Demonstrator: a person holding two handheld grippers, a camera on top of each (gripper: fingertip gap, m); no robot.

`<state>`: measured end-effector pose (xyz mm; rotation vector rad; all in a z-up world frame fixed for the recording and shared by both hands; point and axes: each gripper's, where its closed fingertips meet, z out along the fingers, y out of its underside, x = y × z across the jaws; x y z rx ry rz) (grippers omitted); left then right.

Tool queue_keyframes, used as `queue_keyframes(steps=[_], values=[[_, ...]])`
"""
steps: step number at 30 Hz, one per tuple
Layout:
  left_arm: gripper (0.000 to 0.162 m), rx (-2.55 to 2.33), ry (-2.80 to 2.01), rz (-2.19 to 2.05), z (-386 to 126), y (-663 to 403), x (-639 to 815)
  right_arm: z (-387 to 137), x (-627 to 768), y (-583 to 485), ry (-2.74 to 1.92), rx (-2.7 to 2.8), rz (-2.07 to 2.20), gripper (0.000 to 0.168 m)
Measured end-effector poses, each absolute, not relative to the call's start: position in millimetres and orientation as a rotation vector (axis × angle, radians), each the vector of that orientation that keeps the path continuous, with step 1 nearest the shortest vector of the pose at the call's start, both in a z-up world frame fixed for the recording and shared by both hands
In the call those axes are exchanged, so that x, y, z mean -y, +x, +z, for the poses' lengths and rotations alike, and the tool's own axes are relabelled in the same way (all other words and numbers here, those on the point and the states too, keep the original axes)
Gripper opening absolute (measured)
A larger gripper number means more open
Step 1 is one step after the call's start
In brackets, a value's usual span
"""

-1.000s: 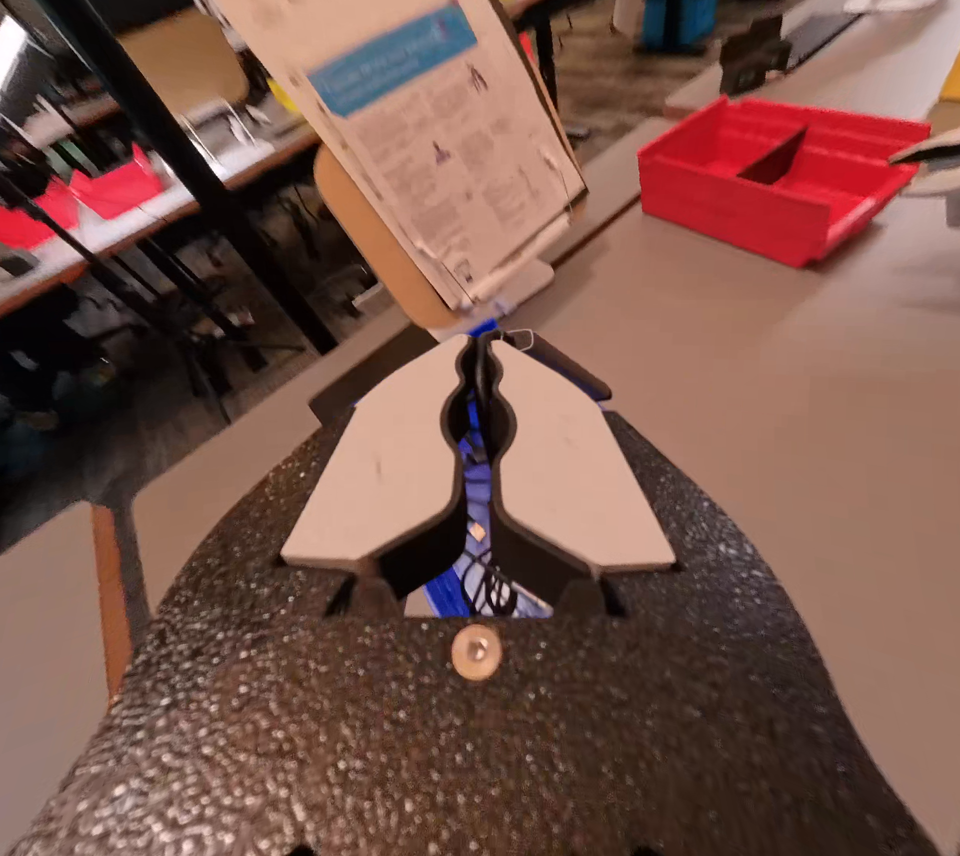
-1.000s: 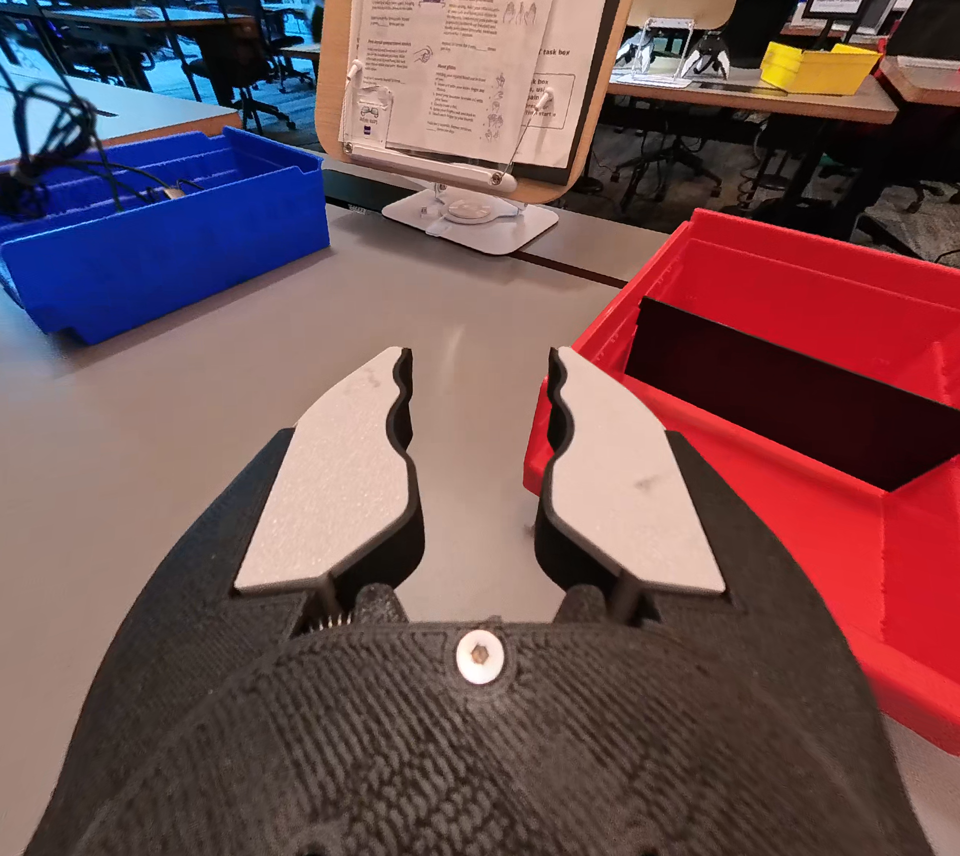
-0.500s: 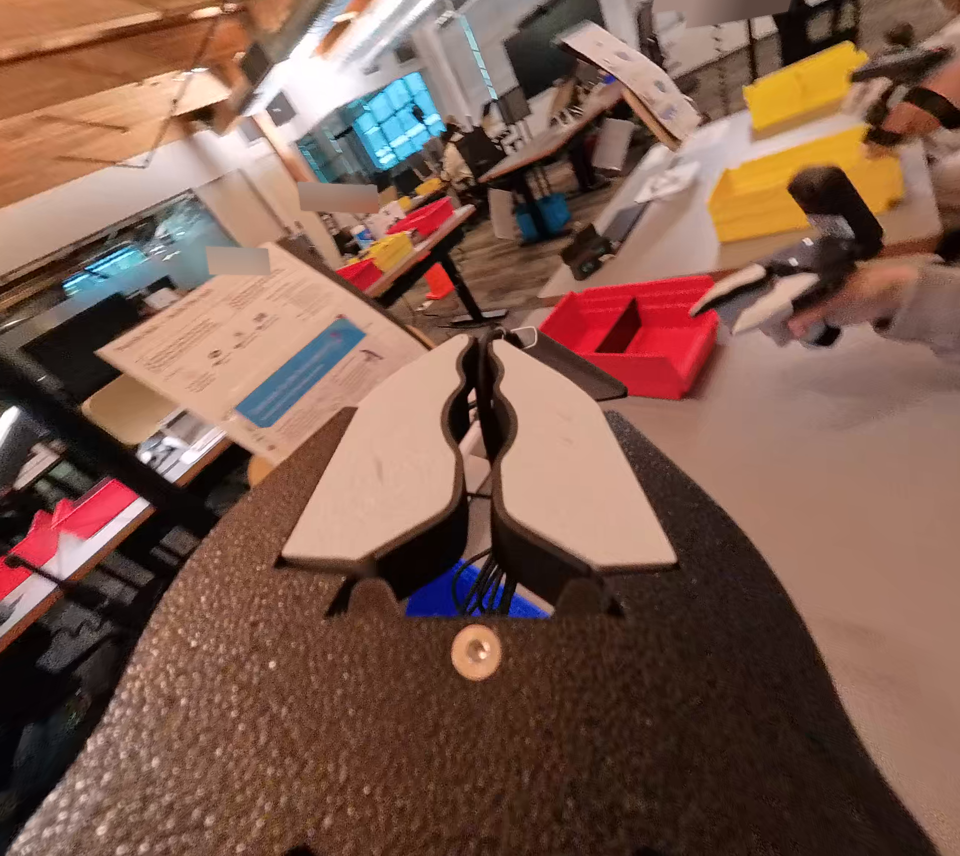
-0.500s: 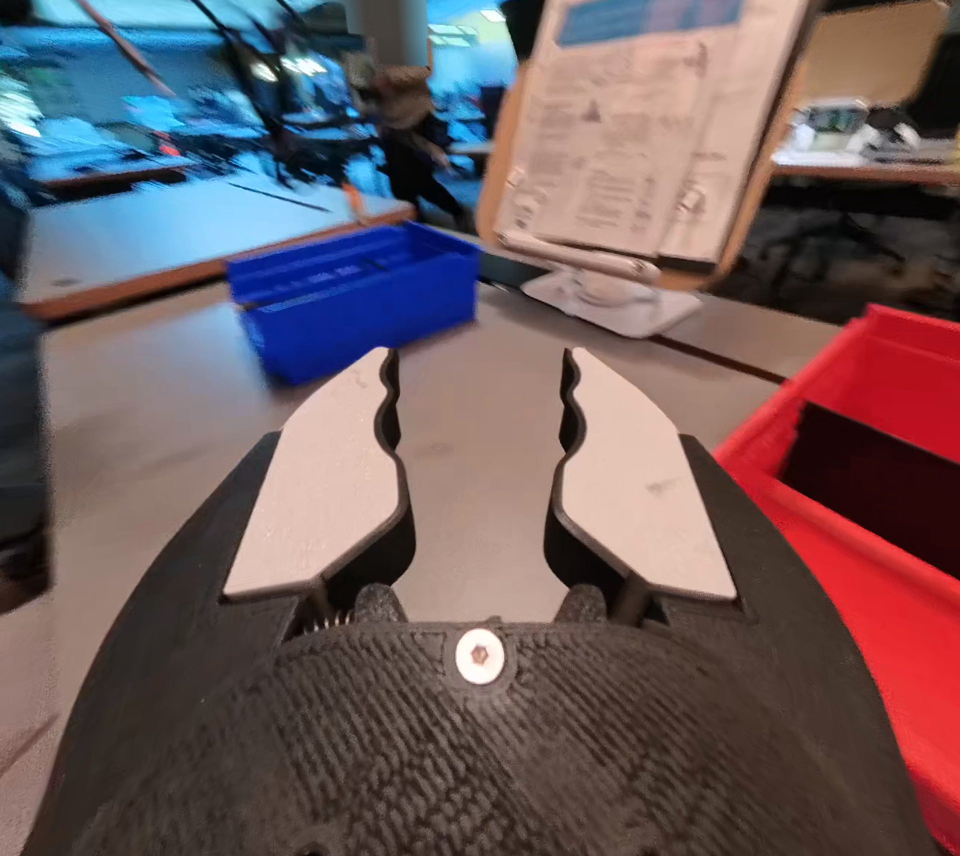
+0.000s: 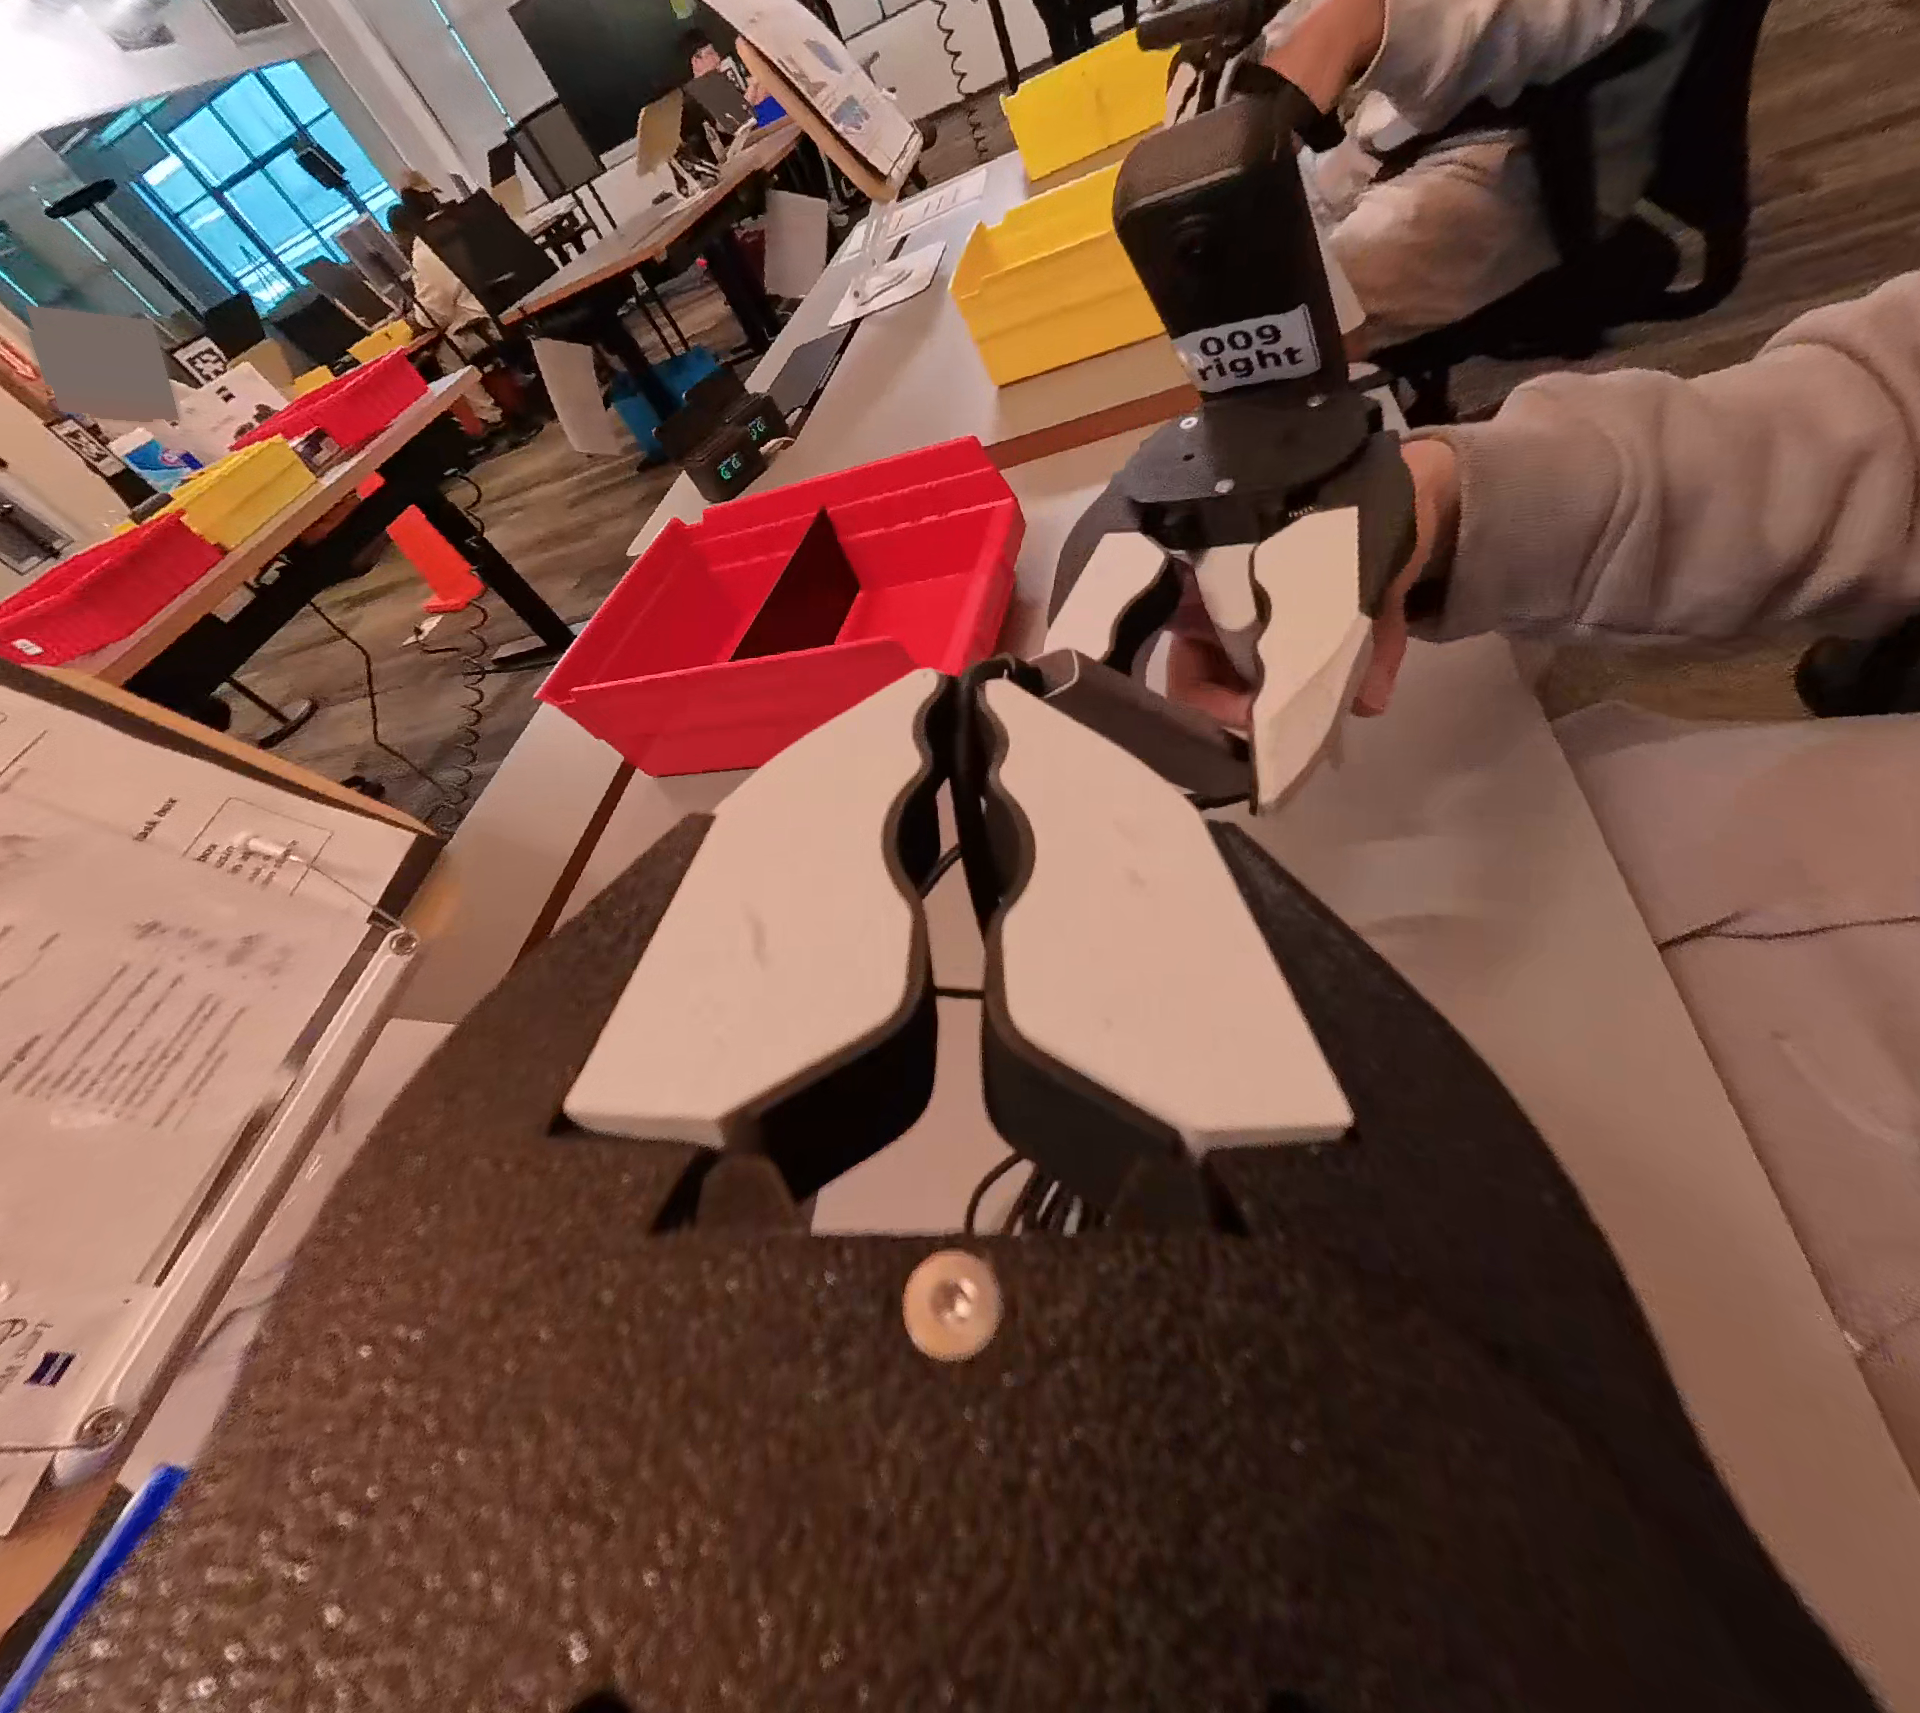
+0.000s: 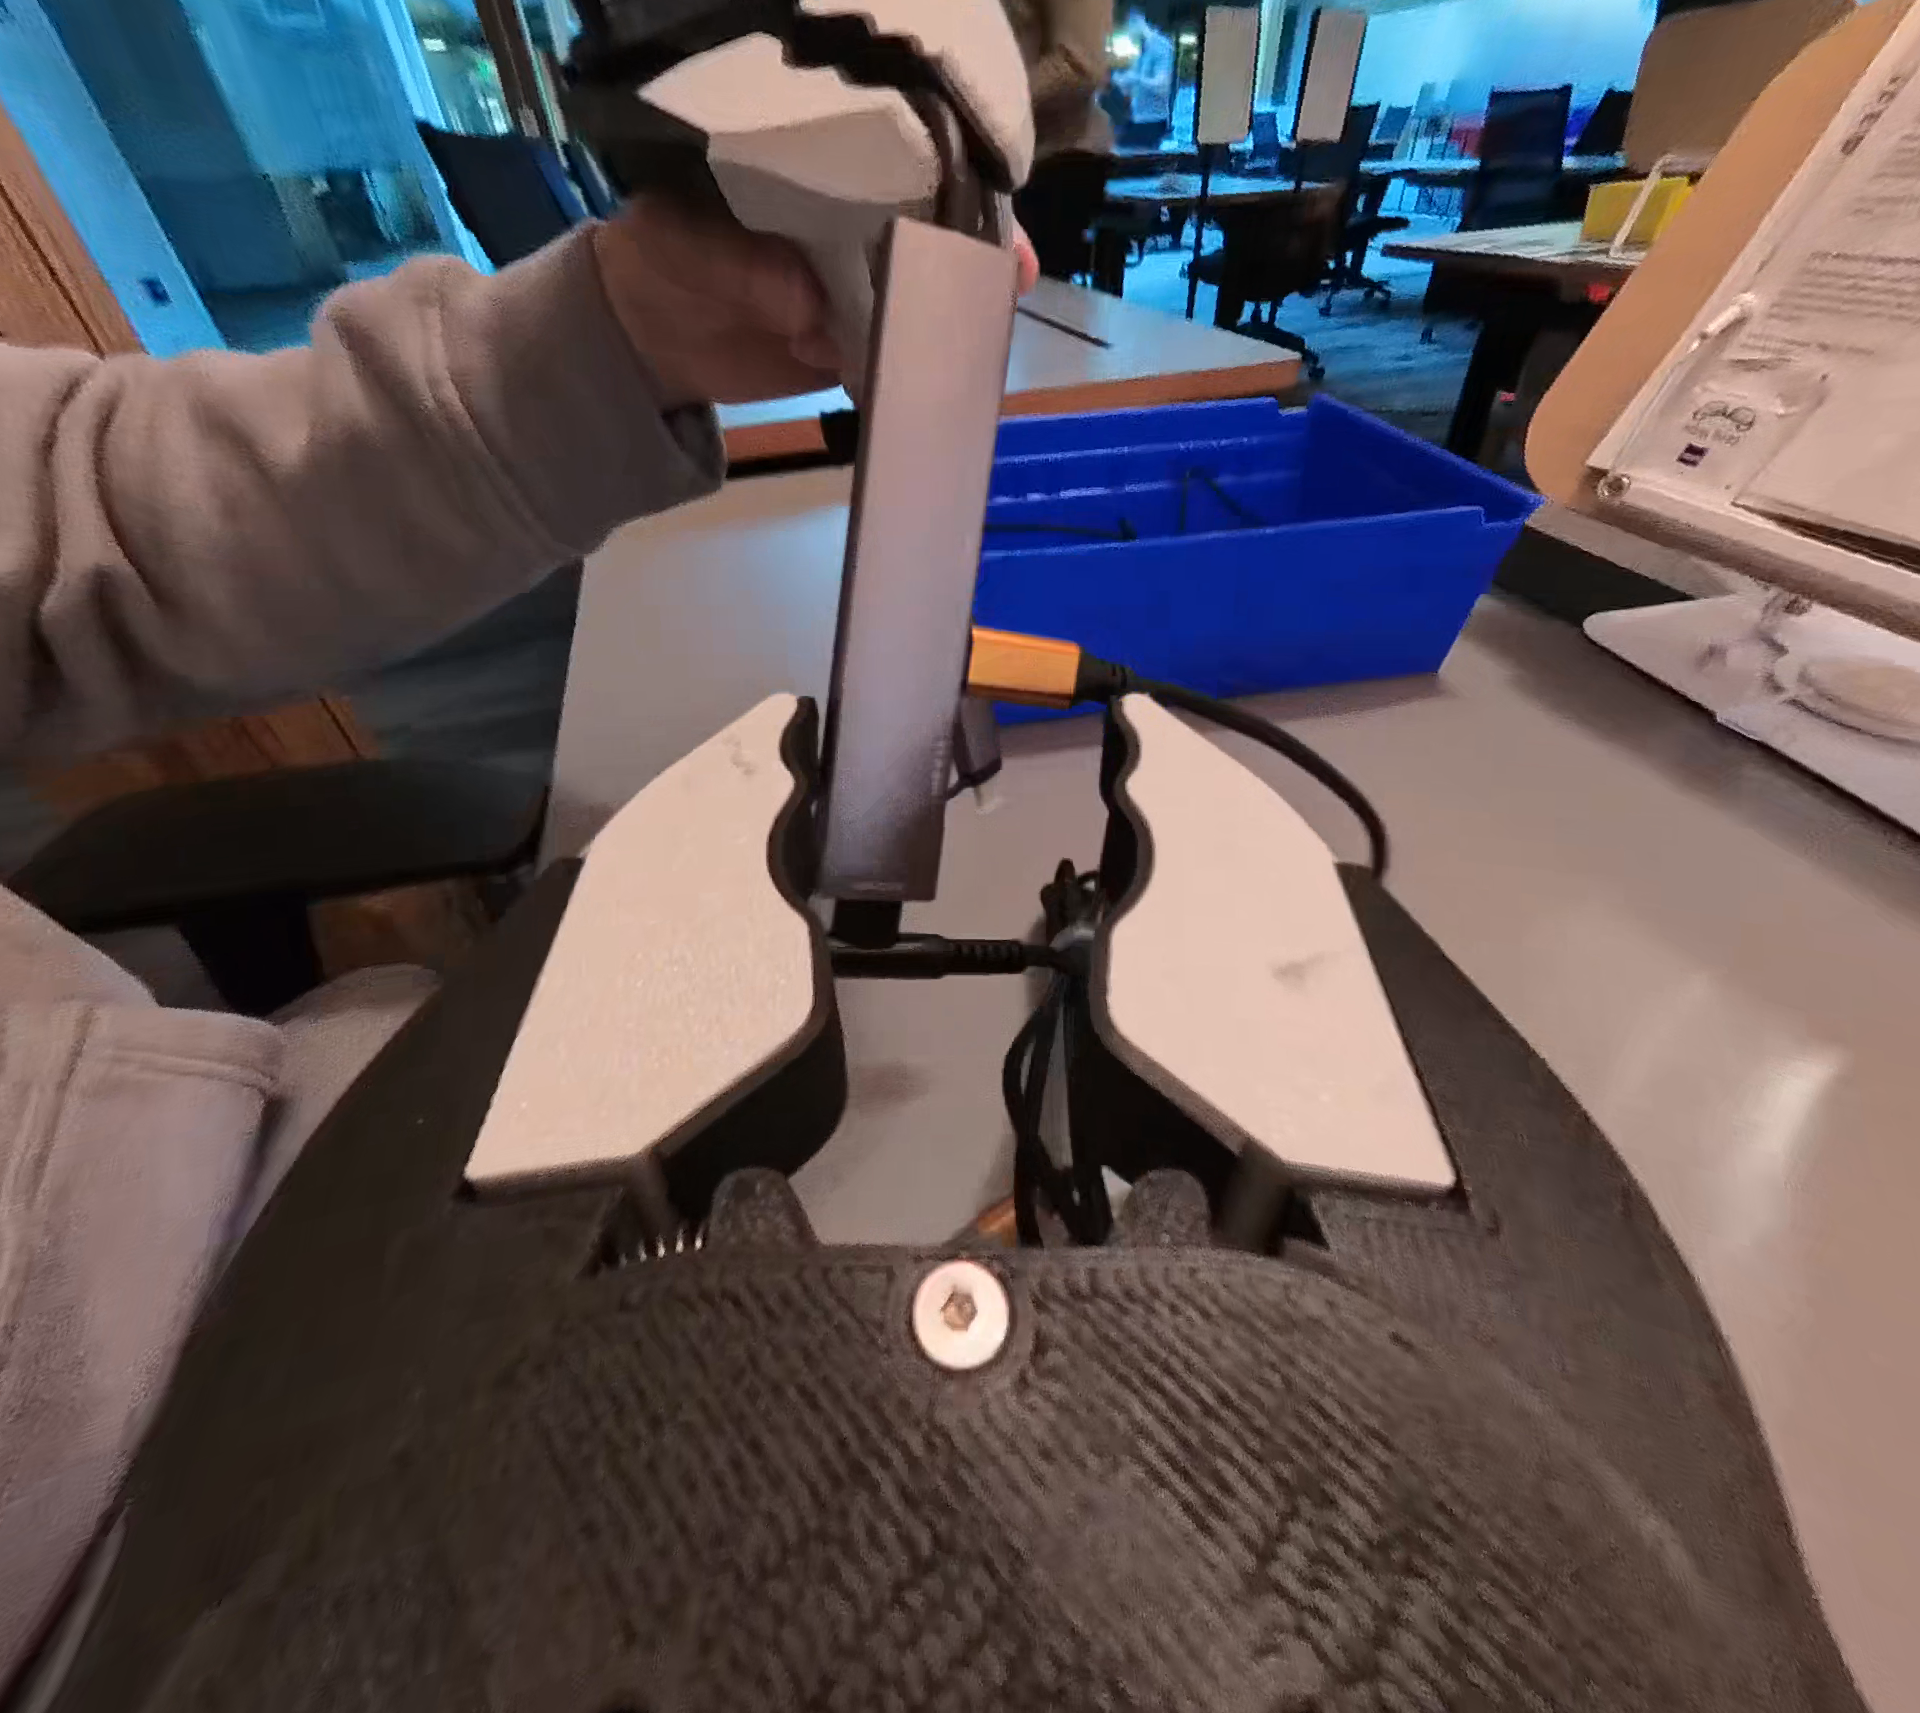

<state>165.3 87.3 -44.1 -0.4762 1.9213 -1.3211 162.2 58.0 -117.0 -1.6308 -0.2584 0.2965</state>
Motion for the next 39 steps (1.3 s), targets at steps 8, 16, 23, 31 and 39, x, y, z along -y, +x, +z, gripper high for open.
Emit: queue_keyframes(steps=[8, 16, 23, 31, 39], values=[[0.002, -2.014, -0.477, -1.29, -64, 160, -88, -136, -59, 174, -1.696, 0.417, 0.086, 0.023], [0.041, -2.166, -0.586, -1.311, -101, 147, -78, -147, -60, 190, -1.757, 0.788, -0.69, 0.023], [0.034, -2.165, -0.54, -1.116, -129, 159, -75, -142, -58, 182, -1.744, 0.806, -0.675, 0.023], [0.025, -2.081, -0.513, -1.307, -137, 161, -69, -143, -52, 179, -1.709, 0.871, -0.644, 0.022], [0.024, -1.978, -0.509, -1.633, -136, 160, -53, -145, -43, 178, -1.683, 0.932, -0.577, 0.021]])
